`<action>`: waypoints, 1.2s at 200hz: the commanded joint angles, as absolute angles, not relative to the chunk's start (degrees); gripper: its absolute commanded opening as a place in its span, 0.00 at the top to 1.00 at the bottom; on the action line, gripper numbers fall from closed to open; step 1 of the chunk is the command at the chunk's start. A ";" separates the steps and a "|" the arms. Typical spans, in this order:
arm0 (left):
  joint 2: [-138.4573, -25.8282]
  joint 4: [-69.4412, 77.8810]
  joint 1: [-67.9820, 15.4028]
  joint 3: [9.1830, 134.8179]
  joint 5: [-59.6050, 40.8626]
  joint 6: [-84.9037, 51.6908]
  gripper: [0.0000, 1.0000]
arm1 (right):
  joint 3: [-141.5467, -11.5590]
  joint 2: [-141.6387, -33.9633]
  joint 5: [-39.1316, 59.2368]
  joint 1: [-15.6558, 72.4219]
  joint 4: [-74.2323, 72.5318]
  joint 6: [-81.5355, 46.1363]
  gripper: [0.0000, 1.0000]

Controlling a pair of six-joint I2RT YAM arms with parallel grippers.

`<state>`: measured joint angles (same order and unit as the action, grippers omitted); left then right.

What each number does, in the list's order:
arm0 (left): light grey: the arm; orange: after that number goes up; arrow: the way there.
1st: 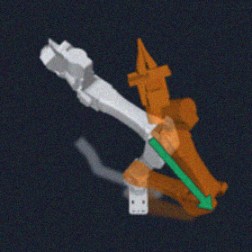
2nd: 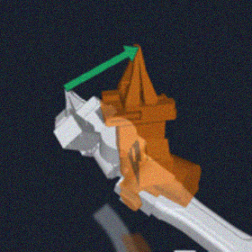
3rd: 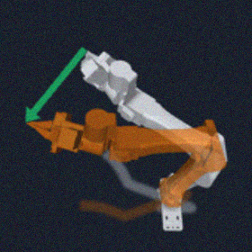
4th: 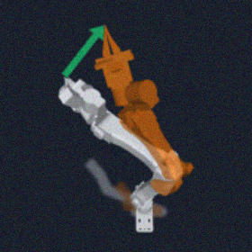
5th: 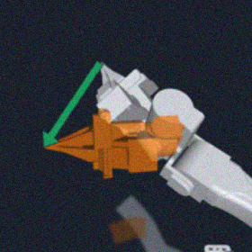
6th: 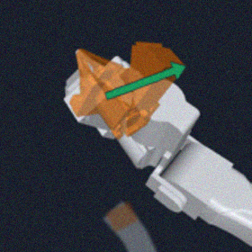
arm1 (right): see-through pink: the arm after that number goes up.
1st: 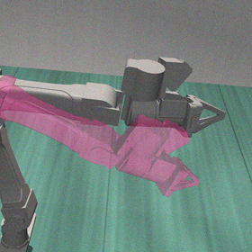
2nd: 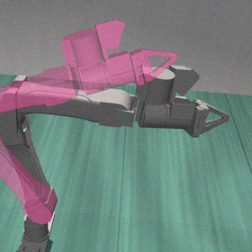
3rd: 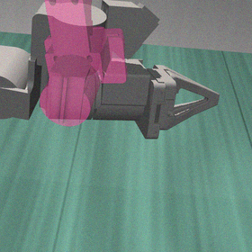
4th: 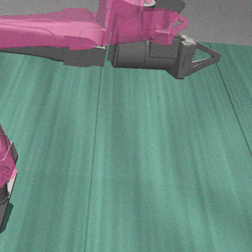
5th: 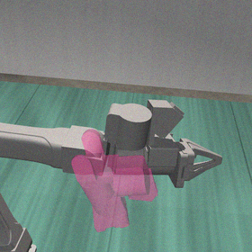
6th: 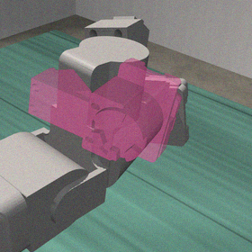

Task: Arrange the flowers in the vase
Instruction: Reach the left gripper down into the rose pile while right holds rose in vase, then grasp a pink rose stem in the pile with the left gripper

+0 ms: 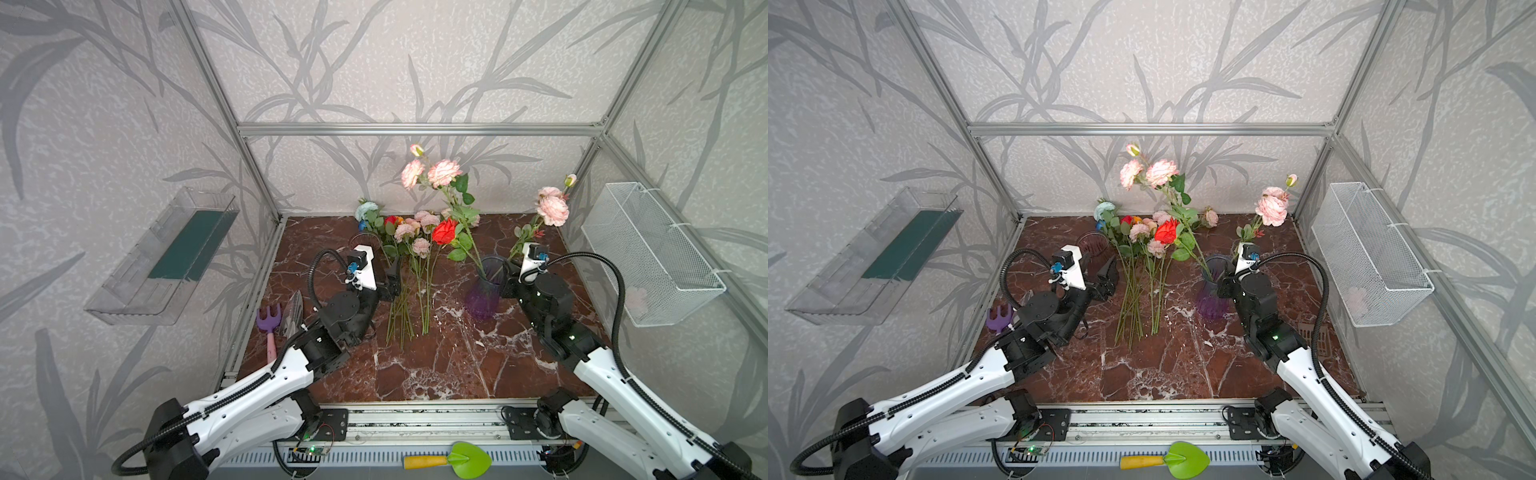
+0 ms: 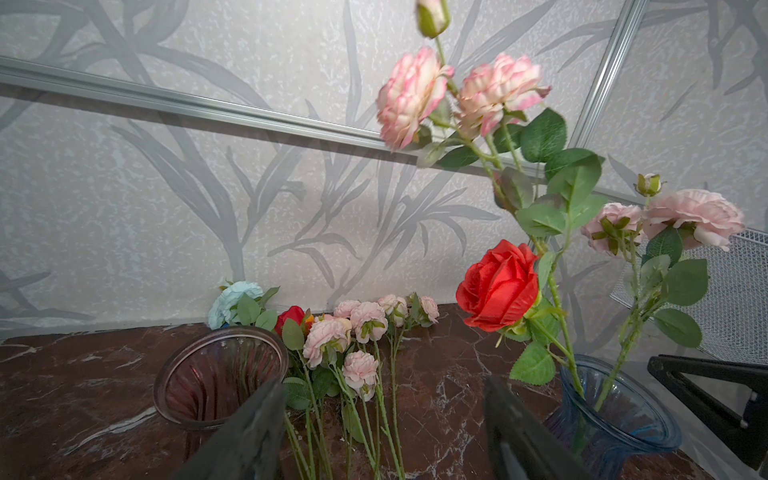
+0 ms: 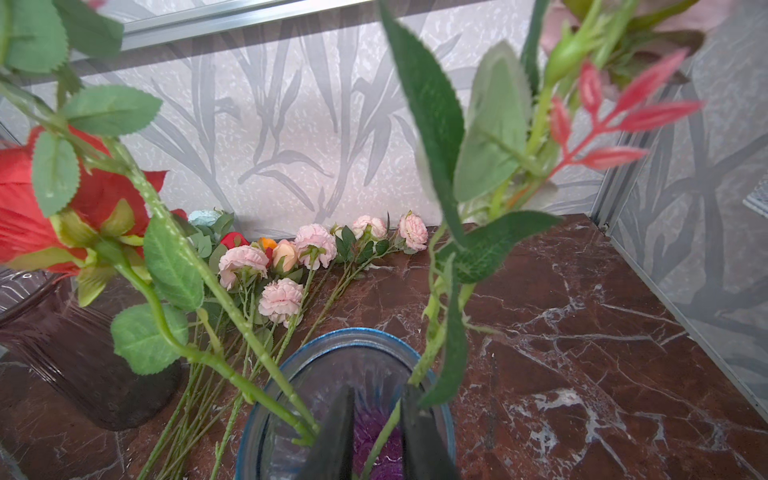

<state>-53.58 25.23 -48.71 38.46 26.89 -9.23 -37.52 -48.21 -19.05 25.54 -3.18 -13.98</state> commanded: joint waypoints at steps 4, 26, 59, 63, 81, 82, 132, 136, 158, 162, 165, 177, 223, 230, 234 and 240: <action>-53.78 26.01 -48.96 38.34 26.23 -9.93 0.25 | -37.31 -48.17 -20.22 25.35 -4.74 -14.23 0.78; -55.59 22.82 -48.96 39.98 24.88 -10.34 0.24 | -37.58 -47.26 -19.64 25.39 -4.25 -14.50 0.78; -62.32 15.63 -48.95 43.85 24.17 -12.52 0.24 | -39.86 -44.04 -18.01 25.40 -1.12 -15.14 0.78; -63.40 14.95 -48.96 44.40 23.90 -12.92 0.24 | -40.11 -43.77 -17.94 25.40 -0.68 -15.12 0.78; -67.71 11.23 -48.86 46.48 22.01 -15.49 0.25 | -41.84 -42.14 -16.63 25.40 1.72 -15.35 0.79; -67.91 11.11 -48.87 46.62 21.81 -15.61 0.25 | -41.88 -42.03 -16.53 25.40 1.83 -15.37 0.79; -80.46 5.33 -47.79 51.67 10.88 -24.45 0.38 | -42.76 -38.85 -12.11 25.45 5.79 -17.89 0.79; -81.56 5.09 -47.42 52.12 9.52 -24.99 0.38 | -42.68 -38.61 -11.83 25.41 5.91 -17.91 0.79; -88.44 2.83 -44.70 56.32 1.59 -29.40 0.48 | -42.38 -37.04 -11.06 25.45 6.99 -18.18 0.79; -89.63 2.88 -44.19 56.96 -0.01 -30.41 0.49 | -42.37 -36.69 -11.04 25.41 7.17 -18.09 0.79; -90.56 3.05 -43.76 57.42 -1.19 -31.17 0.49 | -42.44 -36.55 -11.11 25.45 7.40 -17.86 0.79; -94.59 3.16 -41.86 59.54 -5.99 -33.83 0.54 | -42.71 -35.70 -11.61 25.40 8.27 -17.33 0.79; -107.28 -4.80 -39.85 68.89 -4.57 -35.07 0.59 | -43.12 -34.55 -10.76 25.40 9.10 -17.14 0.79; -108.55 -6.22 -39.72 70.32 -3.93 -34.72 0.59 | -42.91 -34.49 -10.64 25.40 9.10 -17.22 0.79; -109.22 -6.64 -39.64 70.96 -3.78 -34.16 0.59 | -42.82 -34.47 -10.64 25.44 9.05 -17.23 0.79; -110.16 -7.51 -39.68 72.03 -3.36 -33.49 0.59 | -42.68 -34.37 -10.63 25.40 8.86 -17.33 0.79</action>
<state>-107.37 -0.97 -39.57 67.59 -4.21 -33.17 -41.52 -34.96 -11.42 25.54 8.56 -17.17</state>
